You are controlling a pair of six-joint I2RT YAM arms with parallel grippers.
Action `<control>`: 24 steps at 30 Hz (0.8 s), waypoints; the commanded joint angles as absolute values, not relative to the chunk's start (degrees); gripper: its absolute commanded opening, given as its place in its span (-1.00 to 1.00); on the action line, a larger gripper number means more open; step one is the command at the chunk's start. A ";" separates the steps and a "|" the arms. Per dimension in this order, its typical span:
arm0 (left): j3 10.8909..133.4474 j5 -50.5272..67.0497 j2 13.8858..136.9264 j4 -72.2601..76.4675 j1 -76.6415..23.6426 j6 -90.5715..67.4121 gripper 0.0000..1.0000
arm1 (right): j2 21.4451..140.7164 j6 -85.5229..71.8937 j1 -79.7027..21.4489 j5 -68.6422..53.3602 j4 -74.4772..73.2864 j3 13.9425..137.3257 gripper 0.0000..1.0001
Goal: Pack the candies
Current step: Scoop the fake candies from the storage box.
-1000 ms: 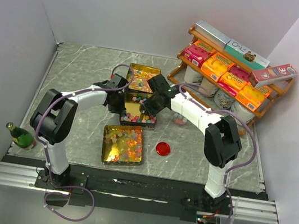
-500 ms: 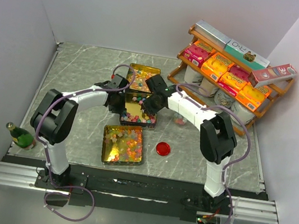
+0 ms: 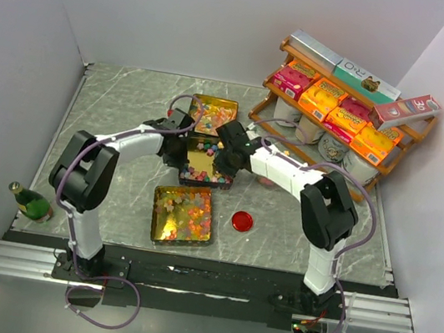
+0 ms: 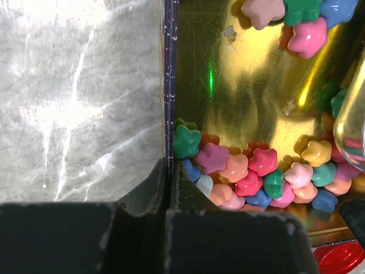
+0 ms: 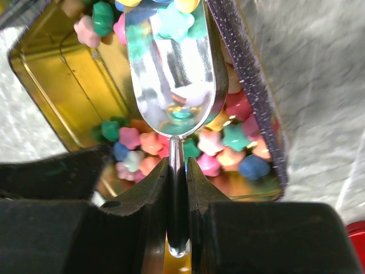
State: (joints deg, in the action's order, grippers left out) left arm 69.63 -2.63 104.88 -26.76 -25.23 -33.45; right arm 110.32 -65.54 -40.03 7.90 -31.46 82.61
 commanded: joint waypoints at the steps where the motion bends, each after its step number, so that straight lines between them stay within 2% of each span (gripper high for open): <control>1: 71.80 -2.63 107.84 -30.06 -25.23 -33.48 -0.98 | 109.00 -54.07 -39.37 18.28 -30.25 78.05 -1.00; 24: 75.50 -3.78 109.42 -31.82 -25.05 -34.01 -0.98 | 99.06 -31.74 -43.42 11.69 -15.92 64.95 -1.00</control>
State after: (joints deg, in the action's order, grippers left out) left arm 74.02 -3.38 107.68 -29.93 -25.28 -33.50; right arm 102.72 -37.08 -42.02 11.42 -16.14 67.40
